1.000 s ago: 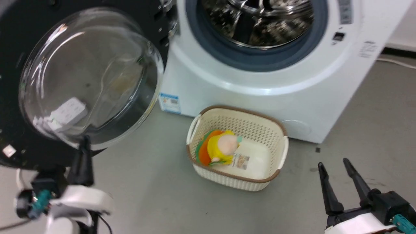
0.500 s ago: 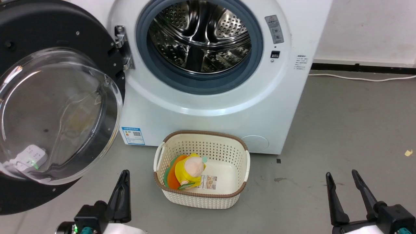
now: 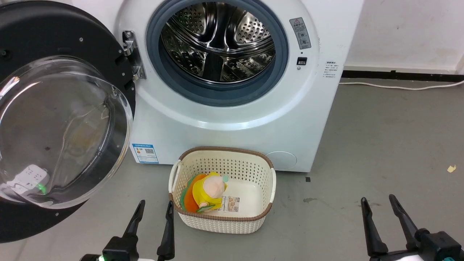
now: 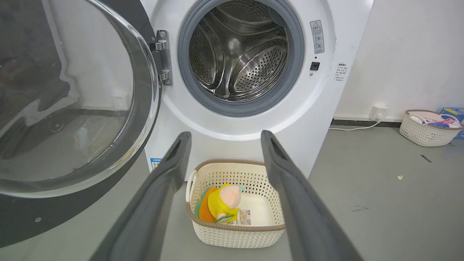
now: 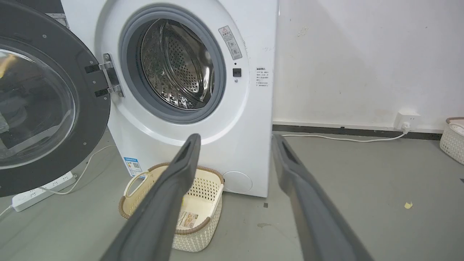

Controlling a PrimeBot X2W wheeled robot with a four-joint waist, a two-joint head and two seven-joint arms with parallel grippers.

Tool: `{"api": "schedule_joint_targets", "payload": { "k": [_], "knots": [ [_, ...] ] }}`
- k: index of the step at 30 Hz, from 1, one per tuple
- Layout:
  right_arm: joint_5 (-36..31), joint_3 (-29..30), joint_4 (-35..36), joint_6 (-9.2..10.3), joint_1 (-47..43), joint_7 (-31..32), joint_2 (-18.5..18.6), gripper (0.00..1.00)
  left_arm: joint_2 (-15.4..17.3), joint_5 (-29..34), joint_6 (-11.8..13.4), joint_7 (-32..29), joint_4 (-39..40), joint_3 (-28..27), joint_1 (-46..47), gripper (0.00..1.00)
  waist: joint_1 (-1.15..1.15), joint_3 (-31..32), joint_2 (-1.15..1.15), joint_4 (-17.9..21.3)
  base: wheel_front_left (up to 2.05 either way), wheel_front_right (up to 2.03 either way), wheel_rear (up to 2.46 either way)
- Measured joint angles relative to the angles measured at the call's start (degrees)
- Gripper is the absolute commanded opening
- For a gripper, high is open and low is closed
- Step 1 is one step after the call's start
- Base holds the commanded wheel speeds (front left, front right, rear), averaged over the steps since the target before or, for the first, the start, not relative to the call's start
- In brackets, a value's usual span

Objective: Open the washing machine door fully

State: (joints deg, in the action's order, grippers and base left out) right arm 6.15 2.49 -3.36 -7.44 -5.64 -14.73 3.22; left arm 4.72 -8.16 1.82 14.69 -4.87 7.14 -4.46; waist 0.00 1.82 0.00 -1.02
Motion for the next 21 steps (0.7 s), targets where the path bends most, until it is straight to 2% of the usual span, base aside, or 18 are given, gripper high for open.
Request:
{"api": "schedule_joint_targets", "payload": {
  "k": [21],
  "knots": [
    [0.8, -0.2, -1.4, 0.00, 0.0, 0.0, -0.1, 1.00, -0.4, 1.4, -0.5, 0.0, -0.9, -0.5, 0.0, 1.00, 0.00, 0.1, 0.00, 0.2, 0.00, 0.00, 0.00]
  ]
}}
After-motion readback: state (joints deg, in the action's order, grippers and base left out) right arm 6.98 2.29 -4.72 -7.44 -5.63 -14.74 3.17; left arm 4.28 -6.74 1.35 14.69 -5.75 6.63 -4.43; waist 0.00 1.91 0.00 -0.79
